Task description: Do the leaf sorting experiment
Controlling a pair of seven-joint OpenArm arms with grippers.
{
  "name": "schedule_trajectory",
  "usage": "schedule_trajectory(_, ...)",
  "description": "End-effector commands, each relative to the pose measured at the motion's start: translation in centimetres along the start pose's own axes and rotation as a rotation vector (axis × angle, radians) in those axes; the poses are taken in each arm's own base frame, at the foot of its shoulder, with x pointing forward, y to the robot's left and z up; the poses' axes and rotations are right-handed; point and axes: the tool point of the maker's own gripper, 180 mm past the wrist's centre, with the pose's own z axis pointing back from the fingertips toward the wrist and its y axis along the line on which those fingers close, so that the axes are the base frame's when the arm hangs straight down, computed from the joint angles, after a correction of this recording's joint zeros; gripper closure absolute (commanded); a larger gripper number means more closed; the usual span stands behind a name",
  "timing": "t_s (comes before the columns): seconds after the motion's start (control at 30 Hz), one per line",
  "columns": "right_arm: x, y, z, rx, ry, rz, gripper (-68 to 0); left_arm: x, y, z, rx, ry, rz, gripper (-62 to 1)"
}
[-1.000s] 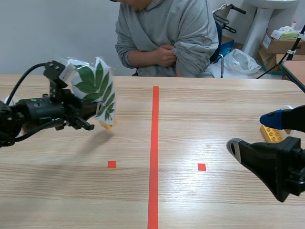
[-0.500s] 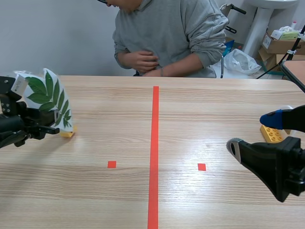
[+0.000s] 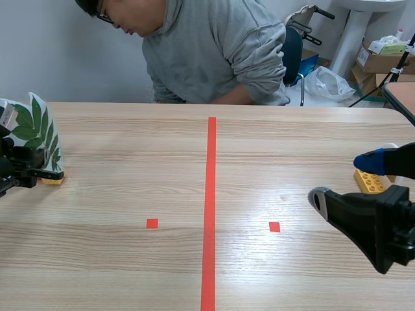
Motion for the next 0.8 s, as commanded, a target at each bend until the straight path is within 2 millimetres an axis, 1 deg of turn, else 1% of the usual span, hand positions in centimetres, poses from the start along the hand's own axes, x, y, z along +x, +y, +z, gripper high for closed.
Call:
schedule_trajectory(0.0,0.95,-0.02,0.04,0.009,-0.033,0.012,-60.8,1.06,0.63,-0.16,0.008,-0.029,-0.003,-3.9)
schedule_trajectory(0.13,1.08,-0.02,0.05,0.009,-0.04,0.012,-60.8,0.44,0.57,-0.2,0.008,-0.014,-0.019,-4.0)
schedule_trajectory(0.3,1.12,-0.02,0.05,0.009,-0.043,0.012,-60.8,0.49,0.57,-0.2,0.008,-0.018,-0.037,-4.3)
schedule_trajectory(0.33,1.12,-0.02,0.05,0.009,-0.043,0.012,-60.8,0.49,0.57,-0.2,0.008,-0.018,-0.037,-4.7)
schedule_trajectory(0.37,1.12,-0.02,0.05,0.009,-0.043,0.012,-60.8,0.49,0.54,-0.2,0.008,-0.018,-0.037,-6.7)
schedule_trajectory(0.6,1.12,-0.02,0.05,0.009,-0.042,0.012,-60.8,0.67,0.54,-0.2,0.007,-0.027,-0.035,-33.6)
schedule_trajectory(0.77,1.12,-0.02,0.05,0.009,-0.042,0.012,-60.8,0.93,0.56,-0.18,0.007,-0.041,-0.012,-50.9)
